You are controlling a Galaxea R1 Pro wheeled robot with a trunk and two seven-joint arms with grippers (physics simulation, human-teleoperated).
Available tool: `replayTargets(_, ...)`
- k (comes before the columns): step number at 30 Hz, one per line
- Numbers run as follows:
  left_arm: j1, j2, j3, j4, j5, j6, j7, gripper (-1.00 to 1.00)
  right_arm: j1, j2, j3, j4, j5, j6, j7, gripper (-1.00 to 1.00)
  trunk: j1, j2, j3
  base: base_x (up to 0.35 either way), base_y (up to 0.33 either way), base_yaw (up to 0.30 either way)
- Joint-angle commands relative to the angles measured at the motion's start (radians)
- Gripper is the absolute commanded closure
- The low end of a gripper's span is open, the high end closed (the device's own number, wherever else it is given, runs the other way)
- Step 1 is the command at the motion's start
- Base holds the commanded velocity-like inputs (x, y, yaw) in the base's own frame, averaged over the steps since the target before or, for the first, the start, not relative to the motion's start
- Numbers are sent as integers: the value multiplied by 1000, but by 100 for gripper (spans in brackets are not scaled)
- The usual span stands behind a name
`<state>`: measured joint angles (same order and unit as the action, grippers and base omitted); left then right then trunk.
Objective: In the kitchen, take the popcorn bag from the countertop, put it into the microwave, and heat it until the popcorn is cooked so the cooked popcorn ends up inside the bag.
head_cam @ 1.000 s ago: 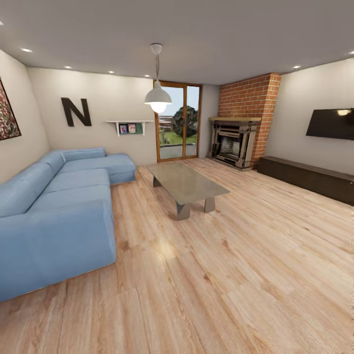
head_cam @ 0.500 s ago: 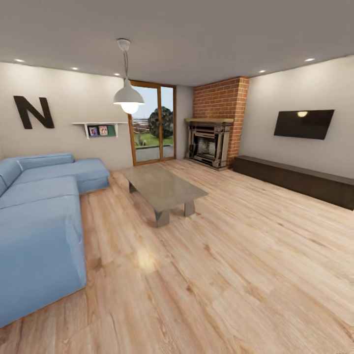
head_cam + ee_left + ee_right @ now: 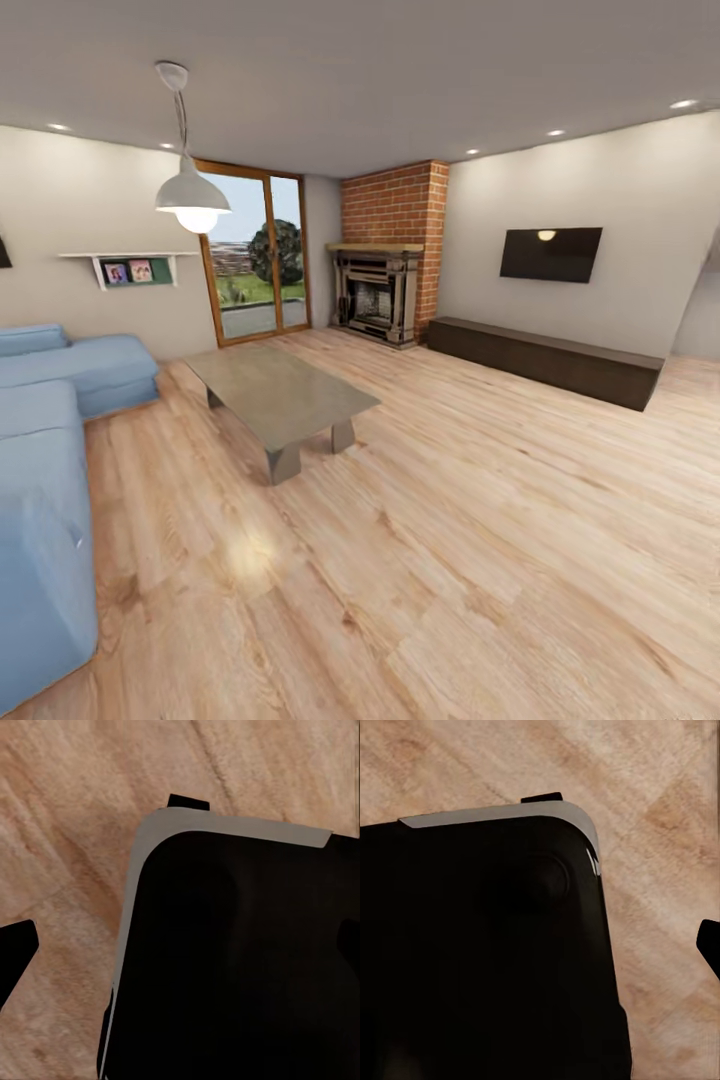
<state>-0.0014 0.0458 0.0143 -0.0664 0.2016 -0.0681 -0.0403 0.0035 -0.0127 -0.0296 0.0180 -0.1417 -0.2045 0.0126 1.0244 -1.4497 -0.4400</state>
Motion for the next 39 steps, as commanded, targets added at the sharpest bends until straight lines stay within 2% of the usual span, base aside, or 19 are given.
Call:
replayTargets(1, 0, 0, 1, 0, 7, -2, -4, -100, -1, 0, -2, 2, -6, -6, 1, -100, 1, 0, 0, 321, 0, -298)
replayTargets(8, 0, 0, 1, 2, 7, 2, -4, -100, -1, 0, -2, 2, -5, -5, 1, -100, 1, 0, 3, 321, 0, -284)
replayTargets(16, 0, -4, 1, 5, 7, 8, -3, -100, -2, -1, -2, 2, -2, -6, 0, -100, 1, 0, 5, 321, 0, -91)
replayTargets(28, 0, -4, 2, 5, 7, 8, -3, -100, -2, -1, -3, 2, -6, -6, 0, -100, 1, 0, 11, 321, 0, -261)
replayTargets(33, 0, -4, 1, 6, 7, 8, -3, -100, -2, -12, -3, 2, -7, -6, 0, -100, 1, 0, 14, 321, 0, -268)
replayTargets(39, 0, -4, 1, 7, 7, 8, -3, -100, -2, -13, -3, 2, -7, -6, 0, -100, 1, 0, 17, 321, 0, -268)
